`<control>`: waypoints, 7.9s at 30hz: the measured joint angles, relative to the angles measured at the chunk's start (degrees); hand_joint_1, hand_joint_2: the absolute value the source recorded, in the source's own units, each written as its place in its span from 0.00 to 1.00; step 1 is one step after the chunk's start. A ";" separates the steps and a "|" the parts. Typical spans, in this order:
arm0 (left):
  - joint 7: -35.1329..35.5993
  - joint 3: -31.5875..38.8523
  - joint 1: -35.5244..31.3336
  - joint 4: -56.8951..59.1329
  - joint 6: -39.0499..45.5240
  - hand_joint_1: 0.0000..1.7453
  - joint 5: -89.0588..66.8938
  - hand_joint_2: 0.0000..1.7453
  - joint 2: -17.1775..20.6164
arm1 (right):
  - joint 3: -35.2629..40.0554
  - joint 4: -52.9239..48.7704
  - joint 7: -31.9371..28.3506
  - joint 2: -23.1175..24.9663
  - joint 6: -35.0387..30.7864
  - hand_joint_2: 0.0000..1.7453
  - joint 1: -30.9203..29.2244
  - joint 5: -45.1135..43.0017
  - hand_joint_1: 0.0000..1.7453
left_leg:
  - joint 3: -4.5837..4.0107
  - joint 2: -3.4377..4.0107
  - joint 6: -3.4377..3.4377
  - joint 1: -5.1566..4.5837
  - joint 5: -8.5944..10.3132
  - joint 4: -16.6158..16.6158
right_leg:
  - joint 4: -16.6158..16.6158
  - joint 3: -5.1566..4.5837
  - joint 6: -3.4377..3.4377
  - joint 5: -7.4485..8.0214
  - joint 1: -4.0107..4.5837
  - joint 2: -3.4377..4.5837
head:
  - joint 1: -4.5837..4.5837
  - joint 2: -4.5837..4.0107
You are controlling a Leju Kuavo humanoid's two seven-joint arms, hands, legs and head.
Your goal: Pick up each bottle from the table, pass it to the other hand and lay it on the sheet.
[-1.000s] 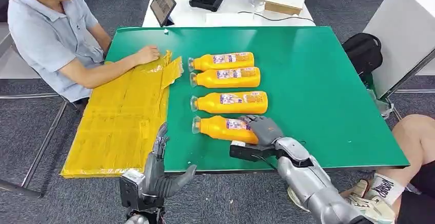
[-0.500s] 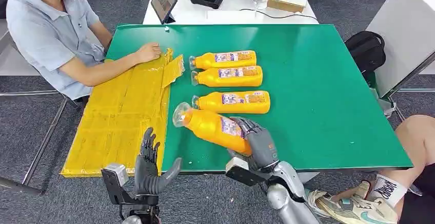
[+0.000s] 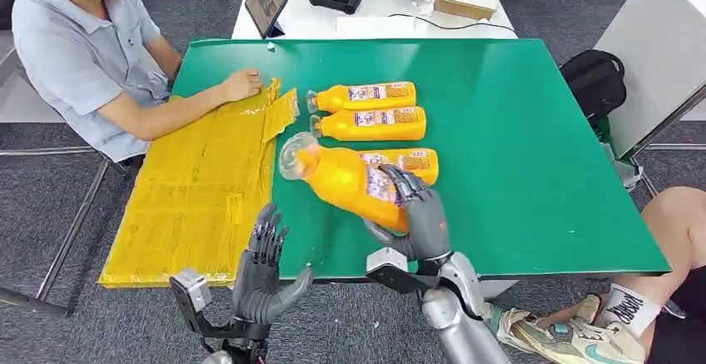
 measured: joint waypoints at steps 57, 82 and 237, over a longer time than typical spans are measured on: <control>4.65 5.16 -1.17 0.63 -3.10 1.00 12.00 1.00 -0.87 | 20.39 24.52 -6.82 9.48 -0.63 1.00 -7.27 -2.65 0.00 | -0.04 0.07 -0.01 0.05 0.01 0.00 | 0.00 -0.16 -0.02 -0.01 0.05 0.02 | 0.00 0.00; 3.28 5.99 -0.87 0.26 -2.27 1.00 10.40 1.00 -0.87 | 21.33 23.86 -6.36 8.30 -4.92 0.00 -6.56 1.27 0.00 | -0.04 0.07 -0.01 0.05 0.01 0.00 | 0.00 -0.17 -0.02 -0.01 0.05 0.02 | 0.00 0.00; -6.84 27.41 -11.36 -5.20 40.00 0.00 -36.92 1.00 -5.49 | -1.73 27.65 10.12 -6.58 9.25 1.00 -18.83 22.42 0.00 | -0.01 0.06 0.05 0.05 0.30 0.01 | 0.03 -0.05 -0.05 0.21 0.07 -0.02 | 0.00 0.00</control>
